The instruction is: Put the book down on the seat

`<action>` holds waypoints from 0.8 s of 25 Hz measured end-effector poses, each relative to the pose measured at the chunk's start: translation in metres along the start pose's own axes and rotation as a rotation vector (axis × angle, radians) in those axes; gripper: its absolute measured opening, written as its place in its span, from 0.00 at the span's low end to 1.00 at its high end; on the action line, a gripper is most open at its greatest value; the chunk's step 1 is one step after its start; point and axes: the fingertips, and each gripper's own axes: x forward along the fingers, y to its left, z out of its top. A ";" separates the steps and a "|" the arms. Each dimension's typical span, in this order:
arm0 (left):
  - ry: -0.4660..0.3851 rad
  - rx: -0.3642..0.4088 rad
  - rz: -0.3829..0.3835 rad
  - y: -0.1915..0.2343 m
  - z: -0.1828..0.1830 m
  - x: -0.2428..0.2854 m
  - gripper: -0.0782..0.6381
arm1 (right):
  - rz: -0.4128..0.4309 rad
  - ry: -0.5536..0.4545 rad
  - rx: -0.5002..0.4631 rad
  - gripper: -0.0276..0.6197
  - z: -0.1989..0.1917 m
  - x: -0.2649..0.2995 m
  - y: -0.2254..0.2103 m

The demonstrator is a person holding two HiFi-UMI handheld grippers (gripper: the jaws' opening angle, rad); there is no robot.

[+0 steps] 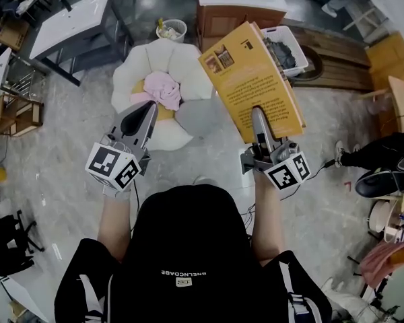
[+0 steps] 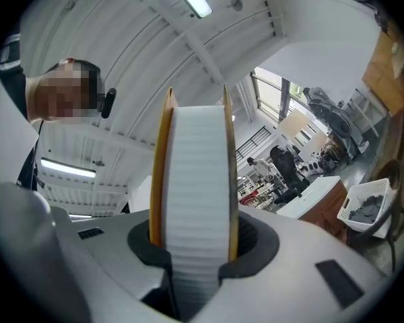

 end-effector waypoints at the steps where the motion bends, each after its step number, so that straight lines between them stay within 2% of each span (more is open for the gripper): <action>1: 0.009 0.000 0.004 -0.004 -0.003 0.004 0.13 | -0.001 0.002 0.004 0.29 0.002 -0.002 -0.005; 5: 0.032 0.008 -0.001 -0.020 -0.011 0.013 0.13 | -0.021 -0.003 0.022 0.29 0.007 -0.016 -0.023; 9: 0.034 -0.014 -0.009 -0.016 -0.010 0.013 0.13 | -0.036 -0.025 0.041 0.29 0.008 -0.022 -0.030; 16: 0.030 -0.058 -0.011 0.006 -0.016 0.017 0.13 | -0.099 -0.015 0.059 0.29 -0.008 -0.021 -0.038; 20: 0.022 -0.091 -0.018 0.053 -0.003 0.026 0.13 | -0.132 -0.010 0.065 0.29 -0.017 0.020 -0.043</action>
